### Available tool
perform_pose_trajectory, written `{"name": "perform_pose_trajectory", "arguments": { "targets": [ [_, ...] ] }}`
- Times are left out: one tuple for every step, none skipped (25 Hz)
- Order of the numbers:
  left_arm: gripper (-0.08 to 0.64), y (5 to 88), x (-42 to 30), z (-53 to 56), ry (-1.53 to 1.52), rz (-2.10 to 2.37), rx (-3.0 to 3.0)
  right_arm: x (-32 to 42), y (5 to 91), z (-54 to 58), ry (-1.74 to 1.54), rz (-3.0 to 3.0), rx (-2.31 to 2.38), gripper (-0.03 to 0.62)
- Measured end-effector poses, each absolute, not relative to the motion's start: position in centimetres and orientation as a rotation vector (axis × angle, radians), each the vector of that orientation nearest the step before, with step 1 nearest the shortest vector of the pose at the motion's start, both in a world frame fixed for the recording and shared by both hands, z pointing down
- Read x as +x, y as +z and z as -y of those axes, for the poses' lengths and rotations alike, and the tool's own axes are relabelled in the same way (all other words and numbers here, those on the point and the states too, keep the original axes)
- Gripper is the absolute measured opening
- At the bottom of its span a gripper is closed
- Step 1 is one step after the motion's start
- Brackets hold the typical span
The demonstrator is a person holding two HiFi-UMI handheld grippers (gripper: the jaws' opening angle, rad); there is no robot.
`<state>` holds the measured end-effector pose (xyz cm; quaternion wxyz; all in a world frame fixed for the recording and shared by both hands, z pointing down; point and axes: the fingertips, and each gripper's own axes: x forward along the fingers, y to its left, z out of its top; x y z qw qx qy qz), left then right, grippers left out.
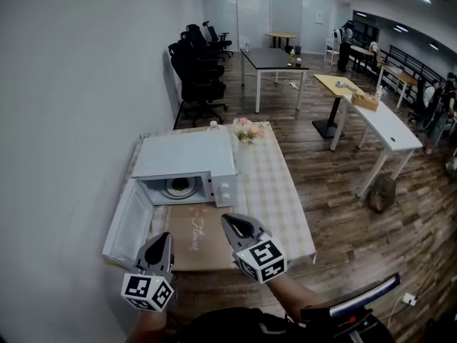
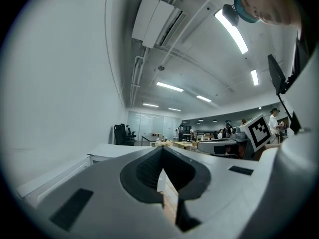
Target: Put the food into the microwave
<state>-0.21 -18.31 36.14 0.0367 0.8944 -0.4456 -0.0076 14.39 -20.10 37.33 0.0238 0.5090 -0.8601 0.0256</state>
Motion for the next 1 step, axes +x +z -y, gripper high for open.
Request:
{"name": "perform_pose_trajectory", "arguments": {
  "targets": [
    [0.008,36.11,-0.18,18.44,-0.027,1.370,2.745,14.56,37.38,20.23,0.085,2.657,1.576,0.003]
  ]
}}
